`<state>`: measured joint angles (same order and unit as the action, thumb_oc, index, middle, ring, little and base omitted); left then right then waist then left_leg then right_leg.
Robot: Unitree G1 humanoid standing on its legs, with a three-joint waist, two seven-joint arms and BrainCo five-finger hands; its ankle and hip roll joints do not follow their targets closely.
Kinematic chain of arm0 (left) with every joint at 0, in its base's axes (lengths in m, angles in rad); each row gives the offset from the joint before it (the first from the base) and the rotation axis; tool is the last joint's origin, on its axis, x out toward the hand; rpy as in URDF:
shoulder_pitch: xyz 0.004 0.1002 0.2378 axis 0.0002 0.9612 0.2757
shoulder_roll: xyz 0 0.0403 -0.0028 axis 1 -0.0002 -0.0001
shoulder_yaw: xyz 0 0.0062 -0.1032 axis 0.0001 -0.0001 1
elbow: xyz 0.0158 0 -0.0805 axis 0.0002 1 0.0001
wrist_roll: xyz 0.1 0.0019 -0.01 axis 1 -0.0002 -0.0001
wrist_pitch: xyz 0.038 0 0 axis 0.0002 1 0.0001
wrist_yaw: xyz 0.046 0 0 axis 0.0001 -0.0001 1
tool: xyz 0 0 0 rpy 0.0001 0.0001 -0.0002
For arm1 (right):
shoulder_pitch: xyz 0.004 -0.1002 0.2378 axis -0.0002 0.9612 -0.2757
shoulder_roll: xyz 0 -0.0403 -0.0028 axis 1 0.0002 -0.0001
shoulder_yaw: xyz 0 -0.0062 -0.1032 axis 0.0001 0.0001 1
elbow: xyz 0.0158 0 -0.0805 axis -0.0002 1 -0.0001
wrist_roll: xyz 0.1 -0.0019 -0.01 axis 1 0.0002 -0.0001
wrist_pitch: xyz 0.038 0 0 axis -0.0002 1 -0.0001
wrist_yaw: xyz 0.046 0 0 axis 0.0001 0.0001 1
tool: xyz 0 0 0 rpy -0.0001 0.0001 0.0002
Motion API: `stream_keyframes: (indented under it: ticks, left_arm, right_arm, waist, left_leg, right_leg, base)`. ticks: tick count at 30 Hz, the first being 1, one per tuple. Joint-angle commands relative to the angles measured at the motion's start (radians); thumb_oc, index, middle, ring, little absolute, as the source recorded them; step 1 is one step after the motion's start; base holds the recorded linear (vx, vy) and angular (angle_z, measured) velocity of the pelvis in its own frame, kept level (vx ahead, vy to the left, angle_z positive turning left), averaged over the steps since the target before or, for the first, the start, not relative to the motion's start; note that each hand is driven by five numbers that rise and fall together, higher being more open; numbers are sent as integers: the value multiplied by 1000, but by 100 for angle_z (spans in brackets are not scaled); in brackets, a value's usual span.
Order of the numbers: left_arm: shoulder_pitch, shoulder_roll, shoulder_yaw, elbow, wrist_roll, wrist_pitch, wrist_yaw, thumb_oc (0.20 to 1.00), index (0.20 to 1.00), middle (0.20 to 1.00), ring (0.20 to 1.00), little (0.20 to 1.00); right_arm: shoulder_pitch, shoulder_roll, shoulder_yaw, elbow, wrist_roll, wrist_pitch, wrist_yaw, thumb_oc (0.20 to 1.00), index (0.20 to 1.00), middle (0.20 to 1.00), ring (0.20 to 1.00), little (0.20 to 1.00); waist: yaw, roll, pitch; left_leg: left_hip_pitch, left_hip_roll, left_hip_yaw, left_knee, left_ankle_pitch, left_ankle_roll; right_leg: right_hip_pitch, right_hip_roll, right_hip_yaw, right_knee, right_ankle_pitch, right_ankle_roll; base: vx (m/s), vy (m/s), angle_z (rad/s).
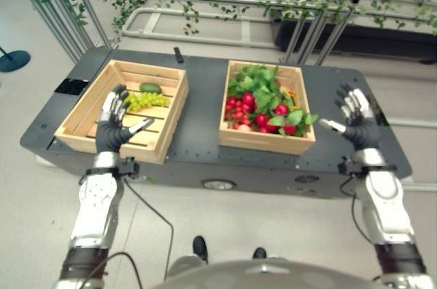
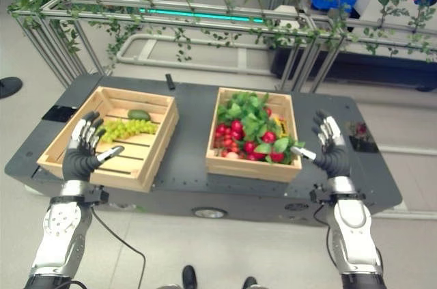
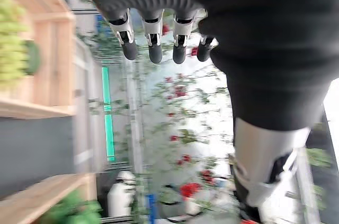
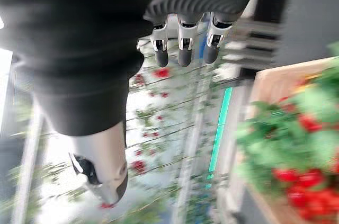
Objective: Pick up the fruits from the basket on one side to the basket on the other side
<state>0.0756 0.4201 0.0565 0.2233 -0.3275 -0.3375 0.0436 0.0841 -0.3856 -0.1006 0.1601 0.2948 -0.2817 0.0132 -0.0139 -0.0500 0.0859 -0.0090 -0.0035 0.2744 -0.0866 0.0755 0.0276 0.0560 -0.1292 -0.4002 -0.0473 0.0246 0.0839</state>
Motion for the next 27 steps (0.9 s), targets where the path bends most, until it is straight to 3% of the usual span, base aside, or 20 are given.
stream_keyframes:
  ticks: [1,5,6,11,13,14,15,21,27]
  left_arm:
    - [-19,-23,6,209,45,-41,-4,1000,1000,1000,1000,1000]
    - [-2,-44,1,419,91,-32,24,1000,1000,1000,1000,1000]
    - [-2,-56,-6,558,122,-18,34,1000,1000,1000,1000,1000]
    - [8,-80,-37,775,235,24,43,1000,1000,1000,1000,1000]
    - [15,-105,-48,931,316,80,44,1000,1000,1000,1000,1000]
    - [13,-105,-48,932,317,79,44,1000,1000,1000,1000,1000]
    - [10,-129,-37,1015,302,119,18,1000,1000,1000,1000,1000]
    - [-2,-166,-50,1084,279,175,-26,1000,1000,1000,1000,1000]
    - [-11,-172,-75,1063,283,174,-14,1000,1000,1000,1000,1000]
  right_arm:
    - [-3,-4,1,68,-56,-59,-44,1000,1000,1000,1000,1000]
    - [21,-6,41,212,-76,-57,-45,1000,1000,1000,1000,1000]
    - [32,-1,69,306,-75,-47,-43,1000,1000,1000,1000,1000]
    - [30,-6,150,506,-160,-22,-54,1000,1000,1000,1000,1000]
    - [18,8,199,680,-192,14,-52,1000,1000,1000,1000,1000]
    - [16,8,200,682,-192,13,-52,1000,1000,1000,1000,1000]
    - [3,31,223,818,-197,42,-45,1000,1000,1000,1000,1000]
    - [-21,75,241,1080,-221,118,-26,1000,1000,1000,1000,1000]
    - [-24,91,246,1077,-204,127,-19,1000,1000,1000,1000,1000]
  waist:
    - [-5,6,5]
    - [-4,5,10]
    - [-3,5,12]
    - [-1,6,17]
    - [-3,9,15]
    - [-3,9,15]
    - [-6,11,11]
    - [-4,15,-5]
    - [-4,13,-11]
  left_leg:
    - [76,25,27,23,-118,-60]
    - [74,28,25,34,-119,-63]
    - [72,29,24,39,-119,-65]
    - [70,31,25,45,-120,-67]
    - [73,31,31,43,-120,-67]
    - [74,31,31,43,-120,-67]
    - [78,31,32,41,-121,-66]
    - [97,31,33,26,-120,-64]
    - [106,30,32,20,-121,-63]
  right_leg:
    - [-8,-9,-37,46,-54,57]
    - [-1,-6,-39,44,-57,54]
    - [1,-4,-35,44,-60,52]
    - [3,0,-30,45,-64,48]
    - [6,4,-24,43,-66,46]
    - [6,4,-24,43,-66,46]
    - [8,6,-22,41,-67,44]
    - [28,13,-20,26,-70,39]
    - [35,16,-19,21,-73,39]
  base:
    - [25,-28,6]
    - [23,-34,7]
    - [17,-31,9]
    - [9,-14,2]
    - [0,0,0]
    - [40,6,-3]
    - [22,3,-5]
    - [29,0,-1]
    - [14,-2,0]
